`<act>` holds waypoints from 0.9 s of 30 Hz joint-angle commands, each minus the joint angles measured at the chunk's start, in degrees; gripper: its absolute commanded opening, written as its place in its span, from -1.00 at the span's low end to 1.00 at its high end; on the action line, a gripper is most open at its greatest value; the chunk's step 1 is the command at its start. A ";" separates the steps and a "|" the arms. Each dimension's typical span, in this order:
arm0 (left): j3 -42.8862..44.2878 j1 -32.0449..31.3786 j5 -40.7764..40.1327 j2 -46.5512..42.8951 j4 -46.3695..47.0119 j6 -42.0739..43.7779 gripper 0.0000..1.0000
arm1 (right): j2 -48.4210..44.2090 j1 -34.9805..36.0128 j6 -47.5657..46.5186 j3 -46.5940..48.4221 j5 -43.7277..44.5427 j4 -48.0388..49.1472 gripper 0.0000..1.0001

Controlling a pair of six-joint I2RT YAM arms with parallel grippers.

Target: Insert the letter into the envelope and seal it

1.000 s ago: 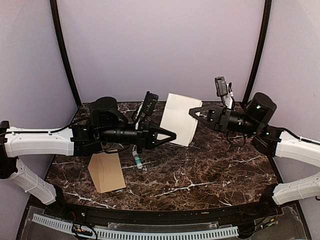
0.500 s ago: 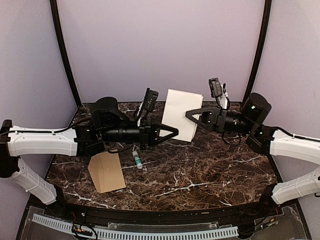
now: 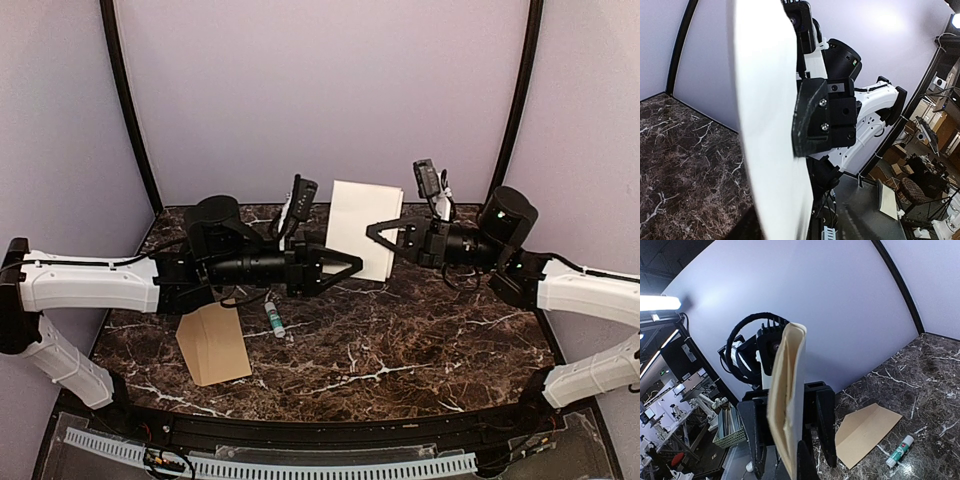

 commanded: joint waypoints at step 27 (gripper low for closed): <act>6.76 0.53 -9.63 -4.68 -5.06 5.96 -1.00 | -0.67 0.79 -4.41 -2.17 -8.38 -2.51 -0.35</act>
